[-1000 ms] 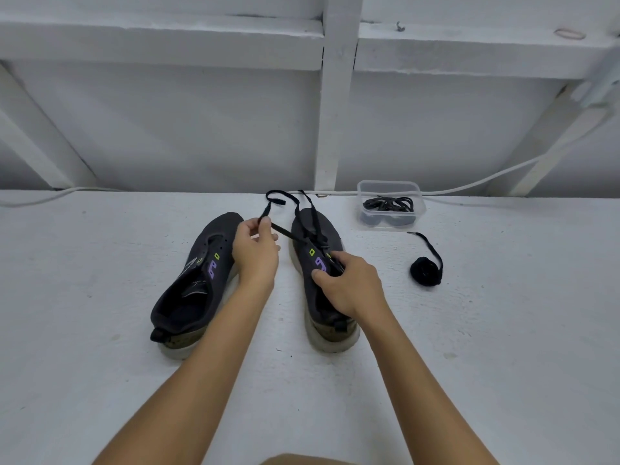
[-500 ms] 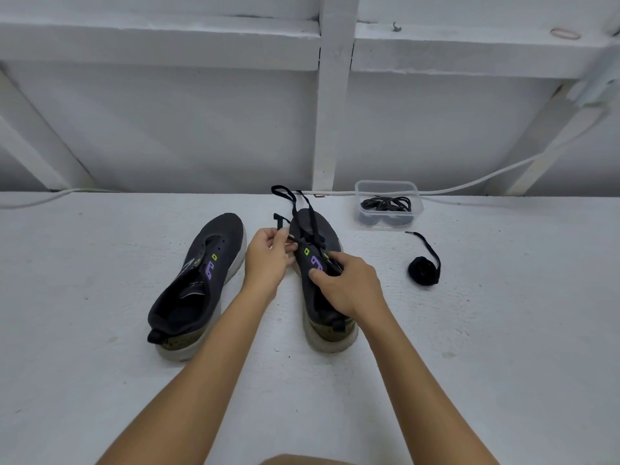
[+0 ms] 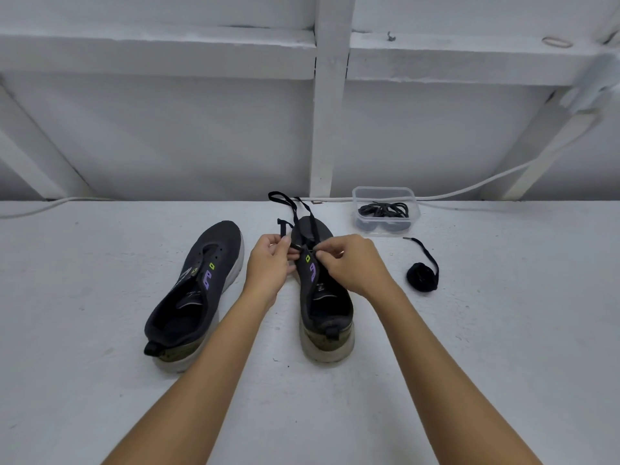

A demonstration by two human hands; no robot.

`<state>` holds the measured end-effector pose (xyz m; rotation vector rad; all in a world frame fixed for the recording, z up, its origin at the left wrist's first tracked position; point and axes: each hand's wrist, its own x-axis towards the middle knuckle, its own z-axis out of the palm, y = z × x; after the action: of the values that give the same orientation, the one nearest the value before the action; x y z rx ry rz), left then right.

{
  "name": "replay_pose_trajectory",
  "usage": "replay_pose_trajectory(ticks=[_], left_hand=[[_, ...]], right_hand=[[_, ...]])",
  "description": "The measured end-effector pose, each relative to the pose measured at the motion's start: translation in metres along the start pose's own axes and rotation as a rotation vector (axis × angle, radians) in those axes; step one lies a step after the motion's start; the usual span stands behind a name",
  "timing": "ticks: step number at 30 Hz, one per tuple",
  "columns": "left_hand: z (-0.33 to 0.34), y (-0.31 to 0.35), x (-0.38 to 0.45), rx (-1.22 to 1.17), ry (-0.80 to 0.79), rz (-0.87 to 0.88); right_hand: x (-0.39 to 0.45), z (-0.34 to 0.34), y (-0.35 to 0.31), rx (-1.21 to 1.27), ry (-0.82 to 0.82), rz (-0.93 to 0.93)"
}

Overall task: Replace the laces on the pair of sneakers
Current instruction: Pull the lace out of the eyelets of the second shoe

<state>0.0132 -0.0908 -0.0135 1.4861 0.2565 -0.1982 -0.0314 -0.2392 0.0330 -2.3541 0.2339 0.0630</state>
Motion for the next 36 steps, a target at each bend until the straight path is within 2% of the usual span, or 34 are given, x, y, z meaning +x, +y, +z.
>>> replay_pose_trajectory(ticks=[6, 13, 21, 25, 30, 36], left_hand=[[-0.002, 0.000, 0.000, -0.019, 0.000, -0.003], [-0.002, -0.001, 0.000, -0.036, -0.004, -0.015], [-0.013, -0.011, -0.008, -0.126, -0.198, -0.010], [-0.015, -0.015, -0.006, -0.029, -0.191, 0.033], [-0.014, -0.011, -0.002, 0.094, -0.165, 0.073], [-0.014, -0.007, 0.000, 0.084, -0.197, 0.022]], right_hand=[[0.022, 0.007, -0.001, -0.142, -0.060, -0.058], [0.027, 0.015, 0.007, -0.105, -0.079, -0.091], [0.026, 0.018, 0.011, 0.019, -0.123, -0.104], [0.029, 0.021, 0.008, 0.013, -0.141, -0.087], [0.031, 0.026, 0.011, 0.019, -0.111, -0.067], [0.027, 0.031, 0.012, -0.009, -0.025, -0.080]])
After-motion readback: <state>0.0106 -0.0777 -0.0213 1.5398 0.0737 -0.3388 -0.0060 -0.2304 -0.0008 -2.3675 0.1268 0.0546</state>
